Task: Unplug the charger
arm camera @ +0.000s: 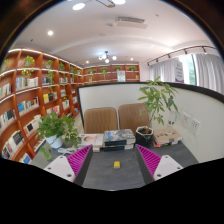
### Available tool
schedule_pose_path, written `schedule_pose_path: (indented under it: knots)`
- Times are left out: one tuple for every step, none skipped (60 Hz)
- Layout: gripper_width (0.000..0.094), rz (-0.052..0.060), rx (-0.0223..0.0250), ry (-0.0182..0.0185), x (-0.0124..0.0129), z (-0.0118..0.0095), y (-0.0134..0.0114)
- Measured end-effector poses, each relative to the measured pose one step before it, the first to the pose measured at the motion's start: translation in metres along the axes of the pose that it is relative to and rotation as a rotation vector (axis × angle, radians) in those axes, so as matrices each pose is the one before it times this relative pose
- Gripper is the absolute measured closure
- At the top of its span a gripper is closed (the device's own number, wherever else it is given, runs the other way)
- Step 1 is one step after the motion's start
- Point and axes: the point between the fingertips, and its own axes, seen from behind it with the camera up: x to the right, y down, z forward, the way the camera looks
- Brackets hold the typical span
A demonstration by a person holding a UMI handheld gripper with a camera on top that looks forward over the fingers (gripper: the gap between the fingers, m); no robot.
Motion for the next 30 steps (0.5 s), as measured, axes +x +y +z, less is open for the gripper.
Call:
schedule_pose_path:
  knots:
    - [0.0081, -0.0009, 0.00023, 0.00165, -0.00157, -0.00782, 0.00086]
    - [0.0081, 0.0003, 0.00490, 0.00350, -0.00312, -0.00982, 0.00334]
    - [0.0082, -0.0002, 0.00107, 0.00118, -0.00112, -0.00590, 0.00041]
    - [0.0081, -0.0018, 0.00033, 0.00018, -0.00147, -0.00580, 0.00133]
    - [0.0081, -0.0035, 0.00047, -0.00005, -0.00178, -0.00753, 0.00307]
    - [0.0079, -0.0036, -0.00245, 0.00008, -0.00148, -0.00486, 0.00229]
    - [0.0080, -0.0036, -0.00408, 0.00161, -0.00083, -0.00522, 0.00335]
    - [0.0080, -0.0041, -0.00483, 0.00252, -0.00061, -0.00484, 0.00361]
    - [0.0080, -0.0047, -0.00525, 0.00210, -0.00094, -0.00459, 0.00395]
    - [0.0082, -0.0042, -0.00534, 0.00154, -0.00081, -0.00418, 0.00416]
    - [0.0082, -0.0021, -0.00342, 0.00269, -0.00283, -0.00627, 0.00515]
    - [0.0084, -0.0007, -0.00613, 0.00149, -0.00036, -0.00386, 0.00348]
    - [0.0083, -0.0004, -0.00564, 0.00154, -0.00063, -0.00361, 0.00321]
    - [0.0082, -0.0011, -0.00497, 0.00049, -0.00035, -0.00354, 0.00308]
    - [0.0083, -0.0022, -0.00313, -0.00124, -0.00121, -0.00400, 0.00427]
    - [0.0085, -0.0022, -0.00364, -0.00256, -0.00093, -0.00324, 0.00242]
    - [0.0084, -0.0026, -0.00363, -0.00329, -0.00108, -0.00324, 0.00258]
    - [0.0084, -0.0022, -0.00300, -0.00335, -0.00094, -0.00284, 0.00237]
    - [0.0082, -0.0008, -0.00258, -0.00201, -0.00087, -0.00301, 0.00252]
    - [0.0079, 0.0005, -0.00231, -0.00071, -0.00043, -0.00274, 0.00243]
    - [0.0075, 0.0005, -0.00154, 0.00079, -0.00081, -0.00128, 0.00296]
    - [0.0076, -0.0008, -0.00227, 0.00010, 0.00018, -0.00248, 0.00192]
    - [0.0076, -0.0025, -0.00197, 0.00007, -0.00010, -0.00226, 0.00220]
    - [0.0075, -0.0035, -0.00212, 0.00105, 0.00027, -0.00191, 0.00218]
    - [0.0075, -0.0032, -0.00306, 0.00174, 0.00034, -0.00199, 0.00226]
    - [0.0076, -0.0024, -0.00285, 0.00192, 0.00025, -0.00206, 0.00203]
    - [0.0075, -0.0024, -0.00181, 0.00114, 0.00040, -0.00176, 0.00192]
    - [0.0074, -0.0027, -0.00053, 0.00069, 0.00003, -0.00068, 0.00123]
    - [0.0076, -0.0024, -0.00023, -0.00095, -0.00027, -0.00153, 0.00155]
    - [0.0075, -0.0015, -0.00079, -0.00117, -0.00015, -0.00126, 0.00127]
